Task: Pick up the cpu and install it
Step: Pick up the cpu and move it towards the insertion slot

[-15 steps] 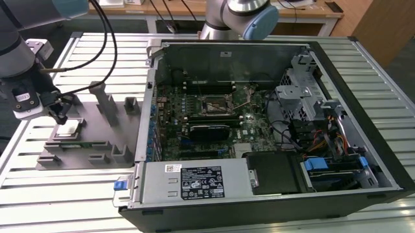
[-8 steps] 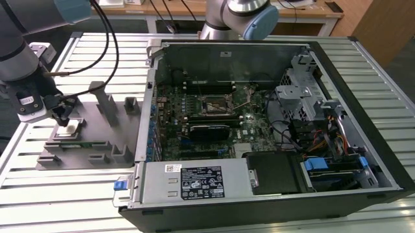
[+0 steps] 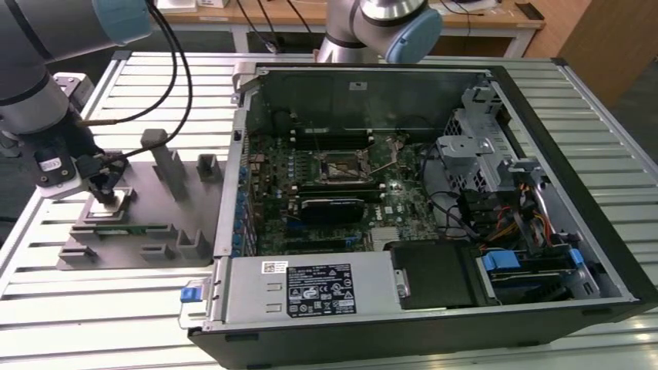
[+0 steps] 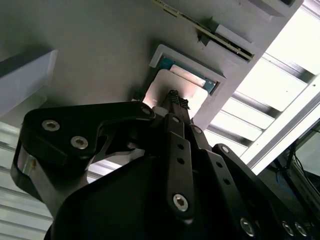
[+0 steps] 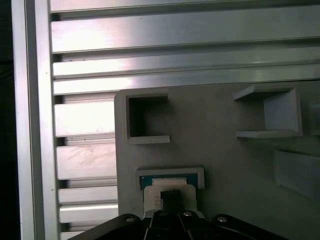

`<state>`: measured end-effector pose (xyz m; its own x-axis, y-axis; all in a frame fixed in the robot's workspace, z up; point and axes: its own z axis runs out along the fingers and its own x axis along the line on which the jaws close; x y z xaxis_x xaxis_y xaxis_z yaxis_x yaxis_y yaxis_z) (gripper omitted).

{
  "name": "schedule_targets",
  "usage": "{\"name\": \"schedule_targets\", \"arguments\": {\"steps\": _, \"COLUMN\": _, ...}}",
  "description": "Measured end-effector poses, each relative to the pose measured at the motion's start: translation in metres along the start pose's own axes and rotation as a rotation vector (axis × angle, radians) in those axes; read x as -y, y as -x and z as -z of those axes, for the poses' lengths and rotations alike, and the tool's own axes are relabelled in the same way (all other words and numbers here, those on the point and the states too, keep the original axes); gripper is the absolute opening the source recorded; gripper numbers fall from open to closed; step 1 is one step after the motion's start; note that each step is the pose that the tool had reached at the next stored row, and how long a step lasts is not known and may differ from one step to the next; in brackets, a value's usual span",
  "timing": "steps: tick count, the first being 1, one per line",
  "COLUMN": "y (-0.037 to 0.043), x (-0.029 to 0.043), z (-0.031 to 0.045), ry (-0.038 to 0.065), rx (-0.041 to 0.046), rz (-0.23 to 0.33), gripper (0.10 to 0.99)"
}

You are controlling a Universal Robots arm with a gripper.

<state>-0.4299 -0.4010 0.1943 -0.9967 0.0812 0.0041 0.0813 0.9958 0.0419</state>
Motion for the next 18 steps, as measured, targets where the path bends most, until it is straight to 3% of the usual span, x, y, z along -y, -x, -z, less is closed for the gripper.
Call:
{"name": "schedule_targets", "arguments": {"steps": 6, "y": 0.0001, "x": 0.0000, "z": -0.0003, "ry": 0.000, "rx": 0.0001, "rz": 0.000, "gripper": 0.114}}
{"name": "schedule_targets", "arguments": {"steps": 11, "y": 0.0001, "x": 0.0000, "z": -0.0005, "ry": 0.000, "rx": 0.0002, "rz": 0.000, "gripper": 0.353}}
{"name": "schedule_targets", "arguments": {"steps": 12, "y": 0.0001, "x": 0.0001, "z": -0.0005, "ry": 0.000, "rx": 0.0001, "rz": 0.000, "gripper": 0.353}}
{"name": "schedule_targets", "arguments": {"steps": 14, "y": 0.0001, "x": 0.0001, "z": -0.0006, "ry": 0.000, "rx": 0.0002, "rz": 0.000, "gripper": 0.467}}
{"name": "schedule_targets", "arguments": {"steps": 17, "y": 0.0001, "x": 0.0000, "z": -0.0007, "ry": 0.000, "rx": 0.0001, "rz": 0.000, "gripper": 0.525}}
{"name": "schedule_targets", "arguments": {"steps": 18, "y": 0.0001, "x": 0.0001, "z": -0.0007, "ry": 0.000, "rx": 0.0002, "rz": 0.000, "gripper": 0.588}}
